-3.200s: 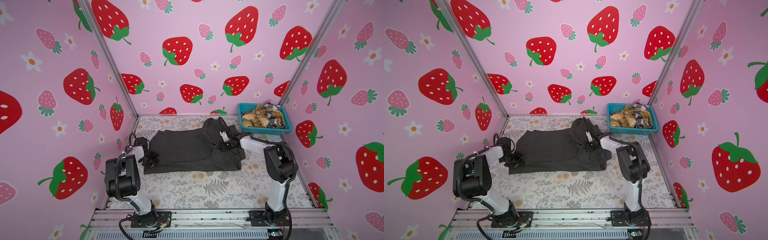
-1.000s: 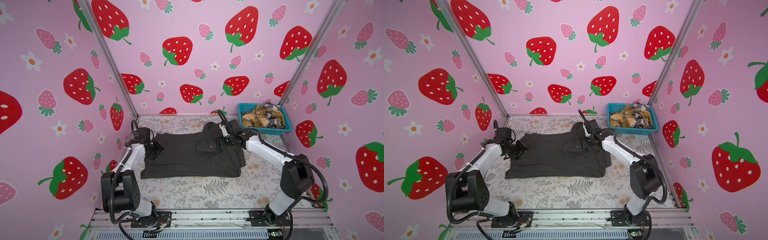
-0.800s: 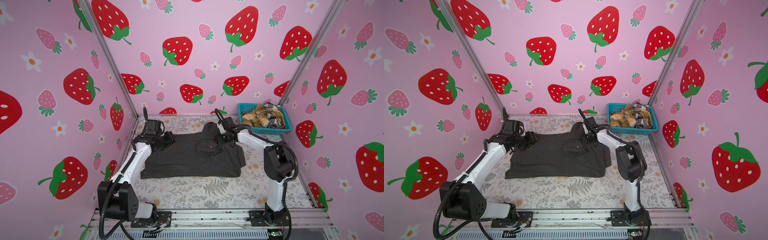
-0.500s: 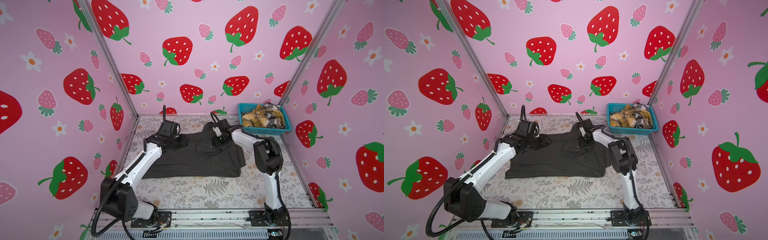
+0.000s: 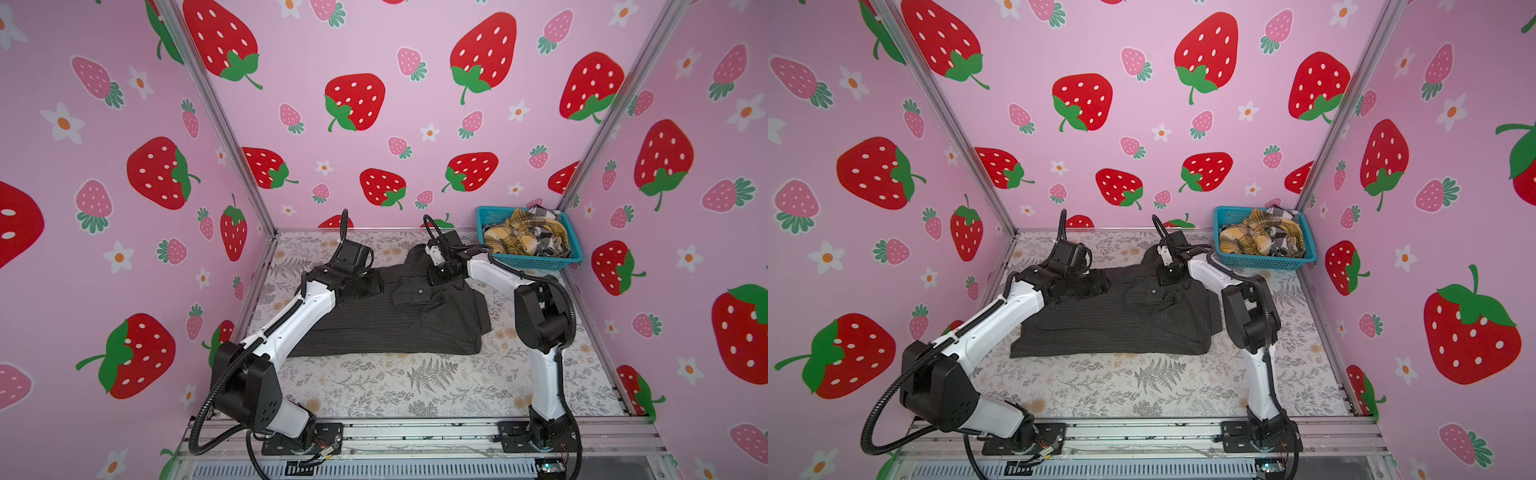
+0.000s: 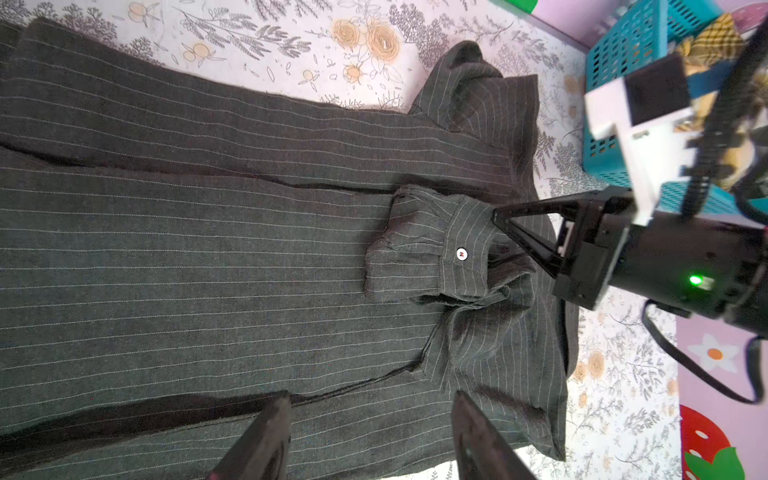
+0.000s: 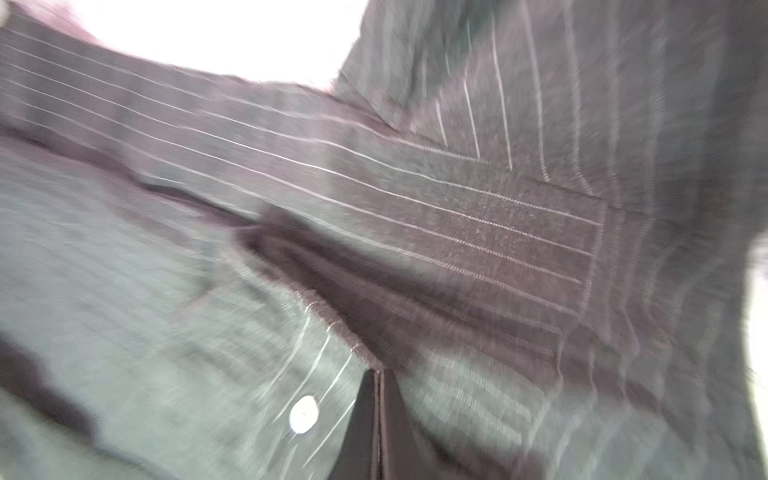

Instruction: Fold and stack the long sleeve shirts

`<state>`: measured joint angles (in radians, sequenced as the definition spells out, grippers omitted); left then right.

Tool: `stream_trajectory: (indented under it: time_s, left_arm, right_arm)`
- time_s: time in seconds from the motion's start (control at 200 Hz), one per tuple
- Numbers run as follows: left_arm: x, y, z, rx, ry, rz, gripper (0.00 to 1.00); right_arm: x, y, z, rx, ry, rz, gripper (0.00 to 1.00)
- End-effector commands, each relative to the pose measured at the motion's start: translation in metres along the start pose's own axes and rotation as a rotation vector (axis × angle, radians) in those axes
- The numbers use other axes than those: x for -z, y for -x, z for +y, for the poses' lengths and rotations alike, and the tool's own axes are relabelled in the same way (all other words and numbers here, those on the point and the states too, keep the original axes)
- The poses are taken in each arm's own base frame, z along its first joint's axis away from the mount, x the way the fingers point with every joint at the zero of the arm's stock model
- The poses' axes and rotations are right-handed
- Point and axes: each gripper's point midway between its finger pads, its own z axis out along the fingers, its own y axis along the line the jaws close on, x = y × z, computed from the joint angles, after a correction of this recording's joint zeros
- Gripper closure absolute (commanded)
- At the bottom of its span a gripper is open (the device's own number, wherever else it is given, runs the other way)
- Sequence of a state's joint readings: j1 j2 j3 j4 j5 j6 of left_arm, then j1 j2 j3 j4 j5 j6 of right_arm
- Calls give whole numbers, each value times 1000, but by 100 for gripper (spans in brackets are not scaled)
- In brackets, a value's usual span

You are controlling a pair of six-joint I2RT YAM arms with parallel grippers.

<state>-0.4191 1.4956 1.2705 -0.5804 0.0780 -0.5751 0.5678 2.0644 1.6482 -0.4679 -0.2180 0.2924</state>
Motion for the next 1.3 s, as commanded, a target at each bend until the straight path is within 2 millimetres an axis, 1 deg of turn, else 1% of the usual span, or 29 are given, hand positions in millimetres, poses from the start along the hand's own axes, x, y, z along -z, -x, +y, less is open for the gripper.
stream_trajectory:
  time_s: [0.0,0.105,0.125,0.145,0.225,0.28,0.34,0.345,0.355,0.385,0.425,0.43,0.45,0.47,0.48,0.515,0.57,0.615,0.63,0.645,0.685,0.69,0.76,0.79,0.905,1.005,1.13,1.195,1.296]
  left_arm:
    - [9,17,-10,5,-21,-53,34]
    - [1,18,-13,21,-34,-42,33]
    - [-1,18,-14,25,-34,-36,33]
    - [-3,19,-14,31,-32,-32,33]
    - [-9,18,-13,58,-26,-19,34]
    - [-12,15,-15,67,-37,-11,34]
    - [-16,7,-16,66,-39,5,34]
    - [-17,6,-16,65,-39,8,34]
    - [-18,4,-16,64,-39,12,34]
    - [-20,-1,-17,55,-38,25,34]
    - [-24,-9,-17,40,-34,44,34]
    - [-25,-10,-18,37,-34,47,34]
    - [-27,-15,-18,28,-34,59,33]
    - [-30,-20,-19,15,-35,73,33]
    - [-31,-22,-20,9,-36,79,33]
    - [-36,-30,-21,-14,-31,102,32]
    - [-43,-44,-23,-48,-24,150,31]
    - [-49,-53,-27,-74,-19,183,31]
    - [-51,-56,-28,-85,-16,195,31]
    - [-53,-59,-30,-95,-15,204,31]
    - [-56,-67,-37,-125,-13,233,30]
    - [-57,-69,-38,-131,-12,238,30]
    - [-61,-84,-55,-202,-3,284,29]
    - [-63,-89,-62,-244,13,294,28]
    - [-76,-107,-82,-355,82,315,24]
    - [-89,-117,-91,-399,153,319,19]
    - [-104,-116,-80,-410,309,301,18]
    - [-112,-116,-74,-398,360,311,23]
    - [-123,-115,-73,-389,392,312,31]
  right_arm:
    - [50,12,33,-12,74,-94,100]
    - [63,-9,51,-78,141,-109,100]
    - [62,-21,55,-96,155,-92,100]
    - [64,-24,62,-102,178,-110,100]
    - [66,-52,88,-135,221,-111,100]
    - [63,-75,109,-156,252,-90,100]
    - [59,-100,123,-180,259,-56,100]
    - [59,-103,125,-180,262,-50,98]
    - [59,-105,126,-180,261,-49,97]
    - [58,-115,127,-182,245,-33,83]
    - [62,-125,118,-198,196,-27,64]
    - [62,-125,118,-198,196,-27,64]
    - [66,-127,113,-209,173,-33,57]
    - [71,-128,106,-222,147,-47,50]
    - [75,-128,99,-235,125,-59,44]
    - [86,-127,82,-263,76,-88,37]
    - [101,-125,55,-311,12,-124,33]
    - [112,-125,27,-353,-45,-139,33]
    - [113,-124,23,-357,-54,-140,34]
    - [115,-127,10,-377,-87,-129,35]
    - [117,-133,-8,-405,-135,-108,38]
    - [118,-134,-13,-414,-149,-104,39]
    - [120,-139,-38,-471,-195,-99,41]
    - [119,-143,-44,-492,-195,-96,41]
    - [113,-152,-59,-551,-191,-80,48]
    - [106,-157,-62,-568,-177,-67,54]
    - [103,-163,-61,-576,-161,-65,59]
    - [103,-166,-61,-578,-158,-60,63]
    - [101,-172,-61,-575,-154,-47,67]
